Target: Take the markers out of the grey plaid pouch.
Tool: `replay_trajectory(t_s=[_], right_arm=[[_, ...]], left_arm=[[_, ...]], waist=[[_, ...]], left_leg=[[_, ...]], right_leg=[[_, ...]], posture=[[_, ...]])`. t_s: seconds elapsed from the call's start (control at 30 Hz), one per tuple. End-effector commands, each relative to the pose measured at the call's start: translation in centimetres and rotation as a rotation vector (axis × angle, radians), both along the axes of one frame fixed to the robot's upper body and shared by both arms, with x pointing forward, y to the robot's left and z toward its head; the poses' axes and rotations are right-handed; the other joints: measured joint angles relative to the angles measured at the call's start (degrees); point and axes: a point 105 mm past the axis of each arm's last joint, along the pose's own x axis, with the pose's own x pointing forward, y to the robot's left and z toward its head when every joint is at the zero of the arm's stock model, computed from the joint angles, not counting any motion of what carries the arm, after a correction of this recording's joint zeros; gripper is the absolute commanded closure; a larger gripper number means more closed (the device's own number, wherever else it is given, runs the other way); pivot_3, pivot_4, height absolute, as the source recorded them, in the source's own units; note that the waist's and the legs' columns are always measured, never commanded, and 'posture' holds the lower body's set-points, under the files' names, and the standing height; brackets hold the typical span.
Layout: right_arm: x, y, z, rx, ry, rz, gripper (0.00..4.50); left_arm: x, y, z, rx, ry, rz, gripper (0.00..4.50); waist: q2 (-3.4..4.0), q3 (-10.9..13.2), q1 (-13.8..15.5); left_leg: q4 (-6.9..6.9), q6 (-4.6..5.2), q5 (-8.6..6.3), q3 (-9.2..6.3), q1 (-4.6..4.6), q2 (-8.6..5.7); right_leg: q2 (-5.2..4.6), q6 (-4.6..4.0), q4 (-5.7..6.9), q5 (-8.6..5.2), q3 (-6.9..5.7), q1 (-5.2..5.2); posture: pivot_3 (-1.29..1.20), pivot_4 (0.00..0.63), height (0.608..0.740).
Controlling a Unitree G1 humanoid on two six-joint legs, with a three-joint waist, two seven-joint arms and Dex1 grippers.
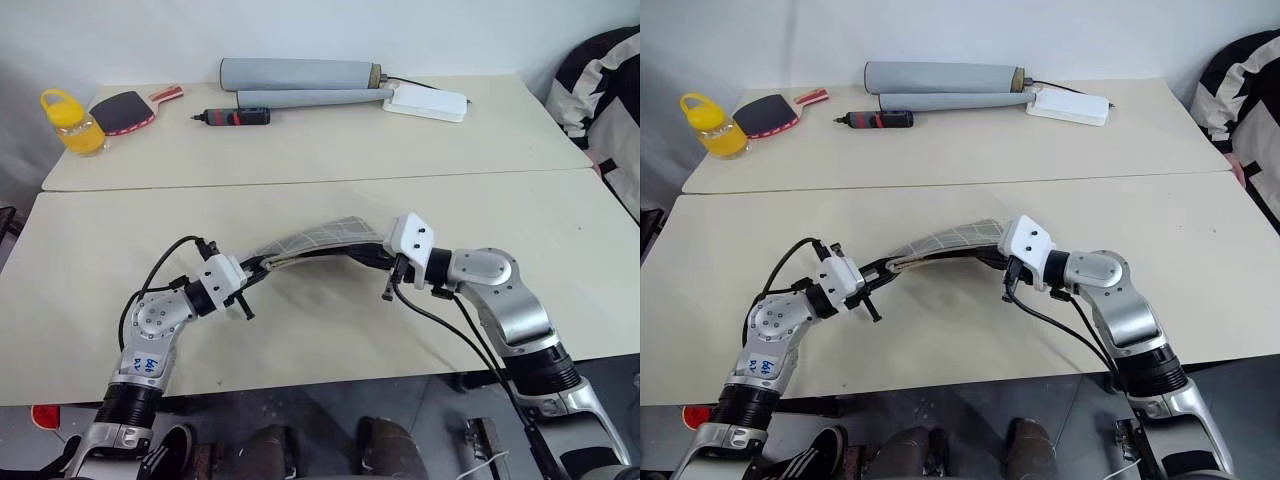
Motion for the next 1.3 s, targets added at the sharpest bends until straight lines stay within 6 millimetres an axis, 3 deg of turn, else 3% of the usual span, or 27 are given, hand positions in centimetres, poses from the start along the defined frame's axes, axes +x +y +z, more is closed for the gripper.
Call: replay_trajectory(t_s=[0.03,0.2,0.4,0.43,0.53,0.87,1.17,1.27,1.3], right_arm=[[0.6,-0.1,0.4,-0.066,-0.104,-0.021,4.49],[2.5,-0.1,0.3,-0.242,-0.309,-0.105,4.49],[2.3,1.2,-1.1,-0.426,-0.450,-0.035,4.49],[2.2,1.3,-1.2,-0.431,-0.446,-0.024,4.33],[2.4,1.2,-0.9,-0.432,-0.465,-0.040,3.61],[2.4,0.7,-0.1,-0.465,-0.481,-0.019,0.29],[2.7,0.3,1.1,-0.482,-0.498,-0.019,0.29],[2.7,0.2,1.2,-0.484,-0.486,-0.020,0.84],[2.7,0.1,1.2,-0.485,-0.483,-0.019,1.24]], left_arm=[[-0.6,-0.5,0.9,-0.006,-0.041,-0.030,4.50],[-0.9,-1.2,1.2,-0.008,-0.018,-0.076,4.50],[-1.0,-2.9,1.8,-0.010,0.027,-0.125,4.50],[-1.1,-3.2,1.9,-0.014,0.029,-0.132,4.50],[-1.2,-3.7,2.5,-0.034,0.032,-0.136,4.50],[-1.0,-3.1,2.8,-0.107,0.095,-0.121,4.50],[-0.7,-3.4,3.3,-0.203,0.166,-0.125,4.50],[-0.7,-3.6,3.4,-0.210,0.173,-0.127,4.50],[-0.7,-3.7,3.4,-0.211,0.176,-0.128,4.50]], waist=[[0.00,0.0,0.0],[0.00,0.0,-0.1],[0.00,0.0,0.0],[0.00,0.0,0.0],[0.00,0.0,0.0],[0.00,0.0,0.0],[0.00,0.0,0.0],[0.00,0.0,0.0],[0.00,0.0,0.0]], left_leg=[[0.00,0.00,0.00,0.00,0.00,0.00],[0.00,-0.01,0.00,0.02,0.00,0.00],[0.00,-0.02,0.01,0.02,0.00,0.00],[0.00,-0.02,0.01,0.02,-0.01,-0.01],[0.01,-0.02,0.02,0.02,-0.01,0.00],[0.01,-0.03,0.03,0.01,0.00,0.02],[0.03,-0.02,0.03,0.00,0.00,0.02],[0.03,-0.02,0.04,0.00,0.00,0.02],[0.03,-0.02,0.04,0.00,0.00,0.01]], right_leg=[[0.00,0.00,0.00,0.00,0.00,0.00],[0.00,0.00,0.02,0.00,0.01,-0.02],[0.00,0.00,0.02,0.00,0.00,-0.02],[0.00,0.01,0.02,-0.01,0.01,-0.02],[0.01,0.01,0.01,-0.01,0.01,0.00],[0.03,0.01,0.01,-0.01,0.02,0.00],[0.03,0.01,0.01,-0.01,0.02,0.01],[0.03,0.00,0.01,-0.01,0.02,0.02],[0.03,0.00,0.01,-0.01,0.02,0.02]], posture=[[0.00,0.150,0.740],[0.00,0.150,0.740],[0.00,0.150,0.740],[0.00,0.150,0.740],[0.00,0.150,0.740],[0.00,0.150,0.740],[0.00,0.150,0.740],[0.00,0.150,0.740],[0.00,0.150,0.740]])
